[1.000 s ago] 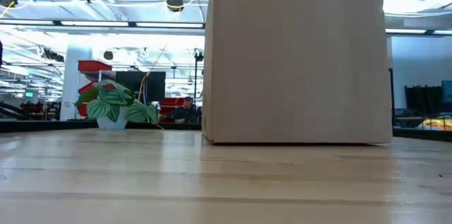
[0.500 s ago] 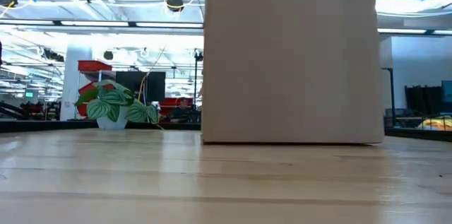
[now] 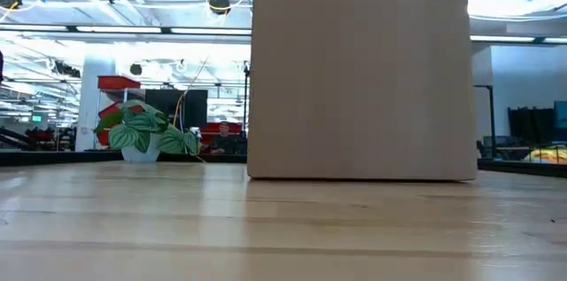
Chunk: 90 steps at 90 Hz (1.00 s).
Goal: Wrap mug
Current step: Close the box
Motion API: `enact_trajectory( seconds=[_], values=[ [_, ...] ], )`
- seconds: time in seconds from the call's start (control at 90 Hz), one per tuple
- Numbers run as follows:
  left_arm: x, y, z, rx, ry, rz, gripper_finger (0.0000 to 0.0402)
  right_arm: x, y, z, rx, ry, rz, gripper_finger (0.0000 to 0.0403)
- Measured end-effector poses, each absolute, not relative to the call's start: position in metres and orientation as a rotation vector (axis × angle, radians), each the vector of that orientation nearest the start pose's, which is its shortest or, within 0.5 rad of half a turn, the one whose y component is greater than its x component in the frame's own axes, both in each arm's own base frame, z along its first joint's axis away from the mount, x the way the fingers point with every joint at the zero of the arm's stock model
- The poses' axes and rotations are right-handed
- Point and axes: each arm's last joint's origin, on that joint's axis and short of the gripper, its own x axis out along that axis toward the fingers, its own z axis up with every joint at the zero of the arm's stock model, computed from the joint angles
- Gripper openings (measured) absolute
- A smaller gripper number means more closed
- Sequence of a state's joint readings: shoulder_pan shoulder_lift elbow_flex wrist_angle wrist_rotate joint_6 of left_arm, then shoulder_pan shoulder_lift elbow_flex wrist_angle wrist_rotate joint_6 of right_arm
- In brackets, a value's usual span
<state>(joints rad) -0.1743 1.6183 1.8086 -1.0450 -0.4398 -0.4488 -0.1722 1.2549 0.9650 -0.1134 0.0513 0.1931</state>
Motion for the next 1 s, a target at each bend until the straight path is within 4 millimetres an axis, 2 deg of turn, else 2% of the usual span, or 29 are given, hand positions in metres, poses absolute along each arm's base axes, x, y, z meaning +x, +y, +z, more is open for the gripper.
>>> enact_trajectory(
  seconds=[0.111, 0.522, 0.667, 0.822, 1.0],
  values=[
    [0.310, -0.046, 0.415, -0.207, 0.693, 0.418, 0.0000, 0.275, -0.049, 0.309, 0.216, 0.371, -0.256, 0.0000],
    [0.258, -0.052, 0.422, -0.259, 0.612, 0.518, 0.0000, 0.274, -0.052, 0.304, 0.209, 0.443, -0.257, 0.0000],
    [0.232, -0.052, 0.428, -0.280, 0.538, 0.550, 0.0000, 0.273, -0.052, 0.306, 0.209, 0.438, -0.257, 0.0000],
    [0.203, -0.052, 0.421, -0.313, 0.437, 0.555, 0.0000, 0.272, -0.052, 0.314, 0.216, 0.431, -0.259, 0.0000],
    [0.176, -0.048, 0.396, -0.382, 0.232, 0.461, 0.0000, 0.274, -0.052, 0.326, 0.252, 0.393, -0.270, 0.0000]
  ],
)
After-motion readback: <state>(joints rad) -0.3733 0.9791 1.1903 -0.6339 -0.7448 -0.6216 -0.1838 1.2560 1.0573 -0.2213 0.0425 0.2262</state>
